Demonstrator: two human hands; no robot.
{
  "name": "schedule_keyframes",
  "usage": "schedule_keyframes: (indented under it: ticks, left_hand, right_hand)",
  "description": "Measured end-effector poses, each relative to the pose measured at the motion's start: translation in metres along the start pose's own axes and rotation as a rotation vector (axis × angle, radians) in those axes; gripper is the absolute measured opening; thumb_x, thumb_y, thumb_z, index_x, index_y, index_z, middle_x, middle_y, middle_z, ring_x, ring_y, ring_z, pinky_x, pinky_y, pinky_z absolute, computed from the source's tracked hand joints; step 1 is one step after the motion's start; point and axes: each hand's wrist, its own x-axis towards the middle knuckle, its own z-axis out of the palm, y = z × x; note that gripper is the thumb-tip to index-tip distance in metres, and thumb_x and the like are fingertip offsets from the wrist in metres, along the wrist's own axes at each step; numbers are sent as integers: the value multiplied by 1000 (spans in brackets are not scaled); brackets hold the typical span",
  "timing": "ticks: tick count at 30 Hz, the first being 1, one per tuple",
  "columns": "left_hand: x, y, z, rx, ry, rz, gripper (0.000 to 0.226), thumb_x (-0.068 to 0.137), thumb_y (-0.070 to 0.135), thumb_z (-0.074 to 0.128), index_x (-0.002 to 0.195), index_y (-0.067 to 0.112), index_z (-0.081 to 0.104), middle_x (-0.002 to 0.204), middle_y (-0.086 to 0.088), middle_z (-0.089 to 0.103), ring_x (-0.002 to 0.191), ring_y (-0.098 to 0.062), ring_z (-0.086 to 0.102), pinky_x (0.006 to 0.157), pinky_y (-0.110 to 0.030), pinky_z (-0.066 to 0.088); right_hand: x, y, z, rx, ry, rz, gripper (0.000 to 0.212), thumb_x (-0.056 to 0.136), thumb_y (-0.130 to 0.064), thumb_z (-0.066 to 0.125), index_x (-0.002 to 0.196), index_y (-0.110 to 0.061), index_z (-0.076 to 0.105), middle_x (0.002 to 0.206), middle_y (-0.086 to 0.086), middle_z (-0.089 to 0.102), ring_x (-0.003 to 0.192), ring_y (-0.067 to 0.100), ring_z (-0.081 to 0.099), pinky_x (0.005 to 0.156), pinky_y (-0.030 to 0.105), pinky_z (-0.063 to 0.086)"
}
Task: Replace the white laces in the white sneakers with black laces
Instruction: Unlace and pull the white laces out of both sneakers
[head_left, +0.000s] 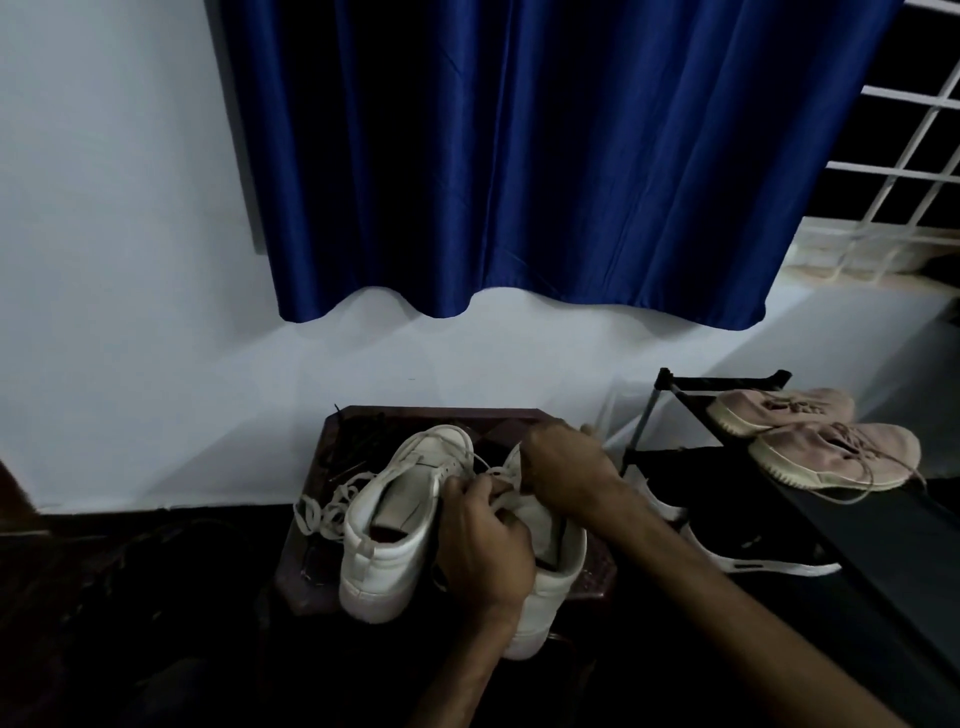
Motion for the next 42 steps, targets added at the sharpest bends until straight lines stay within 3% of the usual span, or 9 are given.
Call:
schedule_keyframes:
  ticks: [5, 11, 16, 22, 26, 29, 32, 35, 42]
  left_hand:
    - [2, -2, 1, 5, -24, 5, 31, 71, 3, 58, 94, 20, 69, 105, -2, 58, 97, -26, 57, 75, -33, 43]
    - [3, -2, 1, -49, -44, -6, 33, 72, 1, 57, 93, 23, 69, 103, 2, 59, 95, -21, 60, 77, -32, 45]
    - [4, 0, 1, -65, -63, -34, 28, 74, 4, 58, 91, 22, 69, 102, 2, 60, 94, -21, 59, 72, -28, 41]
    - [5, -1, 0, -49, -65, -27, 26, 71, 5, 57, 87, 23, 67, 99, 1, 58, 91, -24, 59, 70, -31, 42]
    - [4, 0, -1, -15, -84, -10, 27, 75, 8, 57, 91, 27, 69, 102, 5, 59, 94, -20, 60, 70, -30, 44]
    - [5, 0, -3, 22, -122, -29, 29, 76, 12, 57, 95, 31, 69, 104, 10, 59, 98, -17, 59, 72, -30, 45]
    - [7, 1, -5, 27, -151, -21, 27, 78, 14, 57, 95, 31, 69, 104, 10, 59, 99, -17, 59, 73, -30, 45]
    - [9, 0, -4, -4, -163, -29, 26, 77, 14, 57, 94, 30, 69, 102, 10, 61, 97, -17, 59, 72, -30, 46]
    - [9, -3, -1, -42, -151, -67, 22, 72, 16, 55, 86, 28, 67, 93, 8, 64, 82, -17, 60, 63, -31, 46]
  right_hand:
    - [-9, 24, -19, -108, -136, 20, 22, 87, -30, 60, 104, -21, 71, 111, 2, 66, 111, 23, 58, 97, 43, 44]
    - [-17, 64, -55, -358, -34, 225, 28, 90, -34, 59, 115, -22, 63, 118, 0, 59, 114, 20, 51, 95, 46, 40]
    - [-8, 24, -18, 31, -200, -19, 31, 85, -42, 69, 114, -30, 65, 129, -4, 53, 127, 18, 43, 103, 51, 34]
    - [-1, 12, 7, 64, -84, 9, 20, 85, -31, 66, 100, -18, 72, 112, 2, 63, 113, 23, 56, 96, 48, 45]
    - [-6, 42, -27, -191, -139, 168, 25, 89, -28, 57, 111, -20, 66, 120, 3, 63, 117, 23, 55, 98, 47, 41]
    - [-8, 53, -42, -295, -26, 327, 23, 91, -26, 58, 111, -17, 63, 117, 4, 64, 115, 24, 54, 101, 49, 36]
    - [-8, 42, -31, -299, 7, 203, 26, 92, -28, 60, 116, -19, 62, 121, 2, 58, 119, 22, 49, 98, 50, 38]
    - [-3, 21, -14, -18, -105, 29, 25, 84, -36, 70, 108, -28, 67, 123, -2, 56, 123, 19, 46, 99, 48, 38]
    - [8, 11, 13, 44, -14, 16, 9, 84, -22, 67, 92, -17, 67, 105, 1, 66, 106, 22, 59, 97, 47, 42]
